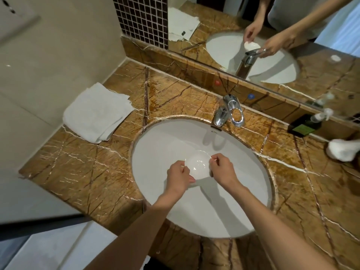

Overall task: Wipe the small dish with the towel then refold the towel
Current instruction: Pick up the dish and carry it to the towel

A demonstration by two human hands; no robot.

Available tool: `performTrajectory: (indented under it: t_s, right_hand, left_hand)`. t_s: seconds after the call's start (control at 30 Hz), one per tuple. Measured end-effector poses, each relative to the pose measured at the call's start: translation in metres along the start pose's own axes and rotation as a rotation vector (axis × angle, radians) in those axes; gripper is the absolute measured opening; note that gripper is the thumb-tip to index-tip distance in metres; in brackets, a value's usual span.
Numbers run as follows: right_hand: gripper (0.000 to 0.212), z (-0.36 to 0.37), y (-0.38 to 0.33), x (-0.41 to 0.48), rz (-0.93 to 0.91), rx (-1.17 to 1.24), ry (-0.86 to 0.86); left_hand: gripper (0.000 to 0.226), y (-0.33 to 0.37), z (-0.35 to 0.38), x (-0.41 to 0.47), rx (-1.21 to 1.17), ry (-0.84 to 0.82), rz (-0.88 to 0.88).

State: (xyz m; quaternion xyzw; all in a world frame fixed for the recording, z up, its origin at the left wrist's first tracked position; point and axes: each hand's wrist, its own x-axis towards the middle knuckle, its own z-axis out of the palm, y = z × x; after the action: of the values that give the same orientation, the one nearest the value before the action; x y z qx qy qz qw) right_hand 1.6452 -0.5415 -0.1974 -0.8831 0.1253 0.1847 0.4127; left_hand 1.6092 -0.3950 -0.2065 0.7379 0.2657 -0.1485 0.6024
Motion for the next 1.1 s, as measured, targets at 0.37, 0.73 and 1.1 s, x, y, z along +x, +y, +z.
performTrajectory:
  t_s: [0.37,0.73,1.1]
  right_hand:
    - [0.033,0.023,-0.056,-0.013,-0.203,-0.071,-0.145]
    - [0.034,0.103,-0.157,-0.017,-0.397,-0.121,-0.305]
    - [0.031,0.207,-0.250,0.004,-0.430,-0.133,-0.275]
  left_hand:
    - [0.025,0.019,-0.066,-0.017,-0.239,0.109,-0.134]
    - [0.031,0.019,-0.186,-0.024,-0.589,0.255,-0.185]
    - [0.038,0.006,-0.313,0.022,-0.581,0.401,-0.192]
